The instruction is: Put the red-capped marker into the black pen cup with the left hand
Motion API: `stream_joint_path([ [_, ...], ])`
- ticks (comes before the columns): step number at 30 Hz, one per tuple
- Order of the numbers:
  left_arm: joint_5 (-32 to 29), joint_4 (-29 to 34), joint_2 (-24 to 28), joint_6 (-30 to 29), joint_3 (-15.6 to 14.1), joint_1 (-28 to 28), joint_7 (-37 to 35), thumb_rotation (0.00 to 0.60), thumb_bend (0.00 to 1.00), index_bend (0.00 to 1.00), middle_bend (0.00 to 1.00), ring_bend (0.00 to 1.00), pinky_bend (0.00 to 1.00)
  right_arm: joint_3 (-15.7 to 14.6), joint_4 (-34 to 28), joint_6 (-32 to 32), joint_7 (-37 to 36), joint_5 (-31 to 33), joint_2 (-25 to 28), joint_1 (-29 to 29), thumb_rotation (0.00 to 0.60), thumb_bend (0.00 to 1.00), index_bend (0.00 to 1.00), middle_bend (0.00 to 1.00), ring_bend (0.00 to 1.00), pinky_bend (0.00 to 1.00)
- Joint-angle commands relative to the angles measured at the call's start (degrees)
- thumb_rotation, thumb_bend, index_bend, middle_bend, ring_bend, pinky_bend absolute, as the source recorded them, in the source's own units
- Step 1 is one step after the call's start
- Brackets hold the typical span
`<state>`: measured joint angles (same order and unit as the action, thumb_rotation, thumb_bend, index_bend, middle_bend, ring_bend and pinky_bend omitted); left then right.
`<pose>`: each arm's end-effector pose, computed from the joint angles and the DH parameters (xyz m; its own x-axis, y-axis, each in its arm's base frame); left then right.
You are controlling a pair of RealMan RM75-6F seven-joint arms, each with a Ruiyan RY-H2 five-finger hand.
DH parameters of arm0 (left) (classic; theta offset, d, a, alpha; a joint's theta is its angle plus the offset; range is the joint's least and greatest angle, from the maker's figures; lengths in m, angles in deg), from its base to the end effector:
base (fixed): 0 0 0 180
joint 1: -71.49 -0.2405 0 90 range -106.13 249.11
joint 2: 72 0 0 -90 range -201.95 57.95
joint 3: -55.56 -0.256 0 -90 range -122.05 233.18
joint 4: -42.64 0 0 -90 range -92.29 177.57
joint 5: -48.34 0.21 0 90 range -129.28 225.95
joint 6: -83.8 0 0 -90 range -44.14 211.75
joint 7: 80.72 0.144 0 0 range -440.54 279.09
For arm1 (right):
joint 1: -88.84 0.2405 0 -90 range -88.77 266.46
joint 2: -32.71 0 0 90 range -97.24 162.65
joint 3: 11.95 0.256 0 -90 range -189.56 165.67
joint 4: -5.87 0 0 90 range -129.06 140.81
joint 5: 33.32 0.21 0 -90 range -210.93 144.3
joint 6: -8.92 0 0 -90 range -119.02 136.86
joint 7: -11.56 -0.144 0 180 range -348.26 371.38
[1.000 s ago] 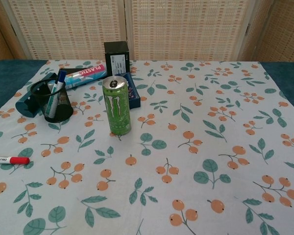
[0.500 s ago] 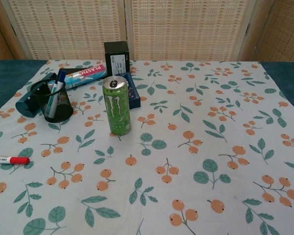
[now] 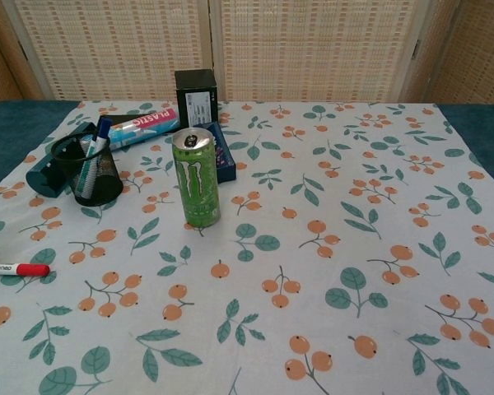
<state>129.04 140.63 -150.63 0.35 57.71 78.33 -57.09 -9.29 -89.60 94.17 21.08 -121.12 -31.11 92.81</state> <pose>-0.2665 0.1826 0.0716 0.4454 0.0795 0.8918 0.8944 0.0064 -0.4473 -0.2990 -0.1746 0.1540 0.5022 -0.0070 0.8647 -0.8644 -0.0325 0.5018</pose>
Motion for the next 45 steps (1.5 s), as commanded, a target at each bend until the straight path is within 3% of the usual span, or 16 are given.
stream_joint_path([
  [1, -4.2, -1.3, -4.4, 1.5, 0.6, 0.2, 3.9, 0.600, 0.36, 0.23, 0.19, 0.04, 0.15, 0.0, 0.0, 0.0, -0.1, 0.0, 0.0, 0.0, 0.600, 0.04, 0.23, 0.13, 0.14, 0.18],
  [8, -9.1, -8.7, -12.4, 3.8, 2.0, 1.7, 7.7, 0.600, 0.36, 0.23, 0.19, 0.05, 0.15, 0.1, 0.3, 0.1, -0.4, 0.3, 0.0, 0.0, 0.600, 0.04, 0.22, 0.13, 0.14, 0.18],
  [17, -10.4, -13.7, -18.2, 3.2, 2.6, 2.4, 9.4, 0.600, 0.36, 0.26, 0.24, 0.06, 0.15, 0.2, 0.6, 0.0, -0.9, 0.6, 0.1, 0.0, 0.600, 0.04, 0.22, 0.13, 0.14, 0.17],
  [26, -10.2, -18.1, -21.9, 2.2, 2.3, 2.3, 9.7, 0.600, 0.36, 0.32, 0.31, 0.09, 0.16, 0.3, 0.6, 0.0, -1.1, 0.7, 0.2, 0.0, 0.600, 0.04, 0.22, 0.13, 0.14, 0.17],
  [37, -9.1, -21.7, -24.3, 0.7, 2.4, 2.3, 10.1, 0.600, 0.36, 0.45, 0.48, 0.17, 0.18, 0.4, 0.7, 0.4, -1.6, 0.8, 0.4, -0.2, 0.600, 0.04, 0.23, 0.13, 0.14, 0.17],
  [45, -8.4, -22.2, -24.4, 0.2, 2.5, 2.2, 10.0, 0.600, 0.36, 0.48, 0.51, 0.19, 0.19, 0.4, 0.7, 0.3, -1.6, 0.7, 0.3, -0.2, 0.600, 0.04, 0.23, 0.13, 0.14, 0.17],
])
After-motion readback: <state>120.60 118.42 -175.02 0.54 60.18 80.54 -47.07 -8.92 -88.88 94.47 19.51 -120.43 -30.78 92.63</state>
